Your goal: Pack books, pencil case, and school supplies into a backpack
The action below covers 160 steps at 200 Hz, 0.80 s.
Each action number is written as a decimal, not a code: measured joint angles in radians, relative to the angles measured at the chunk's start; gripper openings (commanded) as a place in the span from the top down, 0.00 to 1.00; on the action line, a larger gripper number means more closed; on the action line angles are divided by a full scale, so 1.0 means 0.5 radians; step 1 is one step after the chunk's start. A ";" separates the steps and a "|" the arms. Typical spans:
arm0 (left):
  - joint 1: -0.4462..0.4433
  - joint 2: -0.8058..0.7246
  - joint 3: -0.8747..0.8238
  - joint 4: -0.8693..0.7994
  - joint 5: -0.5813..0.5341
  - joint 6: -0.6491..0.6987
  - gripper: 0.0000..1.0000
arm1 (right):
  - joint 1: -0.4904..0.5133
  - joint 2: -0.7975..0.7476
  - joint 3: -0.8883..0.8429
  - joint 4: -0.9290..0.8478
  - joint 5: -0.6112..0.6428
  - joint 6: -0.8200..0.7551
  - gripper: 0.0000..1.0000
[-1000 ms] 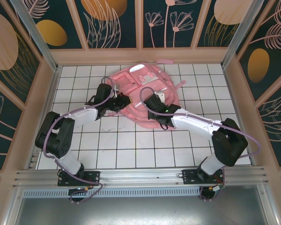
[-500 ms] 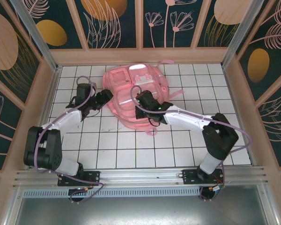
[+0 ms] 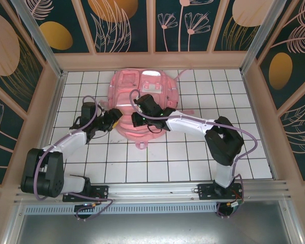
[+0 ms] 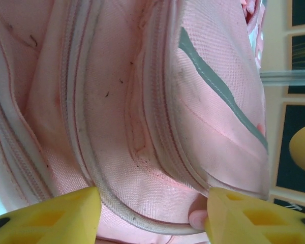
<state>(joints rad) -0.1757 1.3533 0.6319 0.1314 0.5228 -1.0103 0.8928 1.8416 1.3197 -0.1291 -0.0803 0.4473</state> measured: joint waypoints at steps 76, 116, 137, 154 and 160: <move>0.000 0.063 0.063 -0.060 -0.101 -0.111 0.41 | 0.000 0.000 0.000 0.031 0.008 0.014 1.00; 0.000 -0.056 0.101 -0.143 -0.278 -0.087 0.35 | 0.006 0.000 0.000 0.039 0.016 0.014 1.00; 0.000 -0.063 0.101 -0.054 -0.244 -0.134 0.39 | 0.008 0.000 -0.001 0.038 0.017 0.014 1.00; 0.000 -0.052 0.102 0.004 -0.208 -0.163 0.47 | 0.008 0.000 -0.001 0.037 0.017 0.014 1.00; 0.000 -0.045 0.105 0.015 -0.205 -0.171 0.49 | 0.008 0.000 -0.001 0.037 0.017 0.014 1.00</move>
<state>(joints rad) -0.1757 1.3308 0.6842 0.1390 0.4202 -1.0958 0.8967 1.8416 1.3193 -0.1104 -0.0719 0.4545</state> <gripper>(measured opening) 0.552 0.049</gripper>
